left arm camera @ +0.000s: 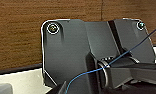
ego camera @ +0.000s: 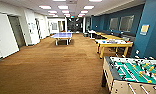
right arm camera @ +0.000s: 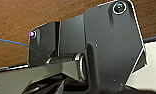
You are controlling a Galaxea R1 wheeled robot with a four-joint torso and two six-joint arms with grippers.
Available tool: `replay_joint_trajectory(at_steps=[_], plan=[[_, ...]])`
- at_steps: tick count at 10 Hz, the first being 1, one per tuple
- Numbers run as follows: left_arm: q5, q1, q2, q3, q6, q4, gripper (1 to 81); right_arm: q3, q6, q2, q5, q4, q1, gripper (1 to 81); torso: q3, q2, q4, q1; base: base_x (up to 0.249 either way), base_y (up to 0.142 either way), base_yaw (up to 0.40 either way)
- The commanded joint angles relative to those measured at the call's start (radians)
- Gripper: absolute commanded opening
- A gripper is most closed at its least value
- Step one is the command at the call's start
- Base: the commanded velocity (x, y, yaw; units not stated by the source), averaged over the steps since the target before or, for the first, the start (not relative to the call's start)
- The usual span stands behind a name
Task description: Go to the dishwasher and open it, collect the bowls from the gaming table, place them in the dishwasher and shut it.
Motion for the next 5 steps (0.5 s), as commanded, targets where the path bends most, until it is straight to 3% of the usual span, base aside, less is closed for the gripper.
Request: replay_joint_trajectory(at_steps=[1, 5], plan=[[0.049, -0.042, -0.011, -0.001, -0.001, 0.001, 81.1, 0.007, -0.005, -0.004, -0.049, -0.010, 0.040, 81.1, 0.000, 0.000, 0.000, 0.000, 0.194, 0.000, 0.000], [0.049, -0.042, -0.008, -0.001, 0.001, 0.002, 81.1, -0.001, -0.005, -0.002, -0.050, -0.010, 0.042, 81.1, 0.000, 0.000, 0.000, 0.000, 0.194, 0.000, 0.000]])
